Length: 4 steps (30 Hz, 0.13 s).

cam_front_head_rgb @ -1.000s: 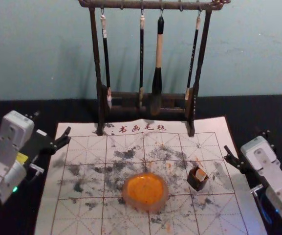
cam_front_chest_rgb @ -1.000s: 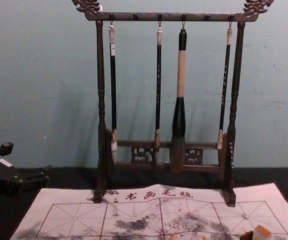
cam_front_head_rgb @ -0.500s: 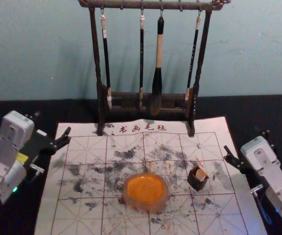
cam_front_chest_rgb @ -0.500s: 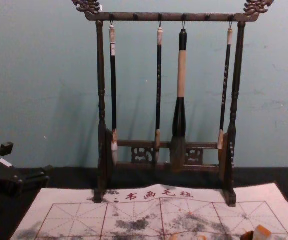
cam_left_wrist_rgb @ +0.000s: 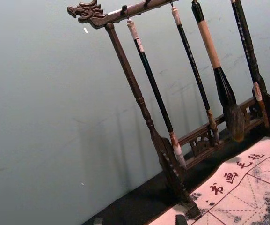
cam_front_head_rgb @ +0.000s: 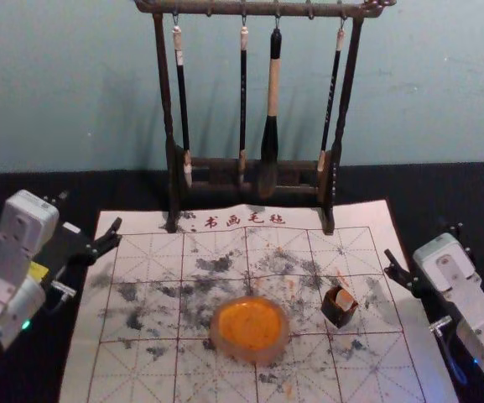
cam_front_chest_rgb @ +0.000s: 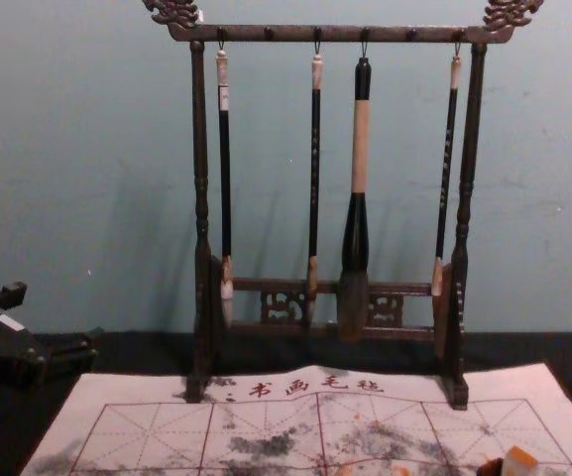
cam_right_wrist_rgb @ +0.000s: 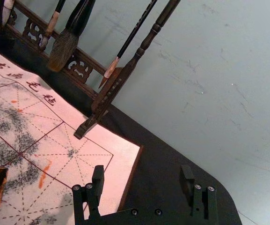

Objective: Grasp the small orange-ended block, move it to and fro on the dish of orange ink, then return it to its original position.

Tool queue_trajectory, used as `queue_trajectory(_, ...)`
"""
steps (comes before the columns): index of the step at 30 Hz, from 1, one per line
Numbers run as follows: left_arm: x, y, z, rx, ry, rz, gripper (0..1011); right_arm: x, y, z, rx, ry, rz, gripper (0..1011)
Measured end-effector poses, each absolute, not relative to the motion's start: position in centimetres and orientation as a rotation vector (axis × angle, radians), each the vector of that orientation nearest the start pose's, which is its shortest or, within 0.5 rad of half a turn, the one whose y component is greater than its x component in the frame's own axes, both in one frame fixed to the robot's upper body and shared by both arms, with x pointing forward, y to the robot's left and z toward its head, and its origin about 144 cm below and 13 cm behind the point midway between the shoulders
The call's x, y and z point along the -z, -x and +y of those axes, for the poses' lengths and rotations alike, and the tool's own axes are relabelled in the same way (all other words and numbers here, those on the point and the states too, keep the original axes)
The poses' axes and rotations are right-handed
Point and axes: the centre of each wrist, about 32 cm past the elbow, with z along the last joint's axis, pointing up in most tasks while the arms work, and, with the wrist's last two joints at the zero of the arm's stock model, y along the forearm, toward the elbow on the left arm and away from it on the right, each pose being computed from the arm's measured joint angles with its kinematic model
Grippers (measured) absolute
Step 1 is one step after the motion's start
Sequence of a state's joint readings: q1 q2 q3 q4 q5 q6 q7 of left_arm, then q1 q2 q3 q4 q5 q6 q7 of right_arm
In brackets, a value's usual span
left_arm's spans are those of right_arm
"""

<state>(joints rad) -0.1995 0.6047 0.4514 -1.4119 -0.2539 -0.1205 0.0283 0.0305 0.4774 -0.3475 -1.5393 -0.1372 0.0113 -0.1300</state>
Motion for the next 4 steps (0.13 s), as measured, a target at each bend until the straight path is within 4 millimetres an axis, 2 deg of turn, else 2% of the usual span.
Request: queue_trajectory(4,-113.98,-48.86,30.97,-1.248,-0.304,-0.285,1001,-112.48,-44.91,-27.02,1.313,0.498,-0.449,1000)
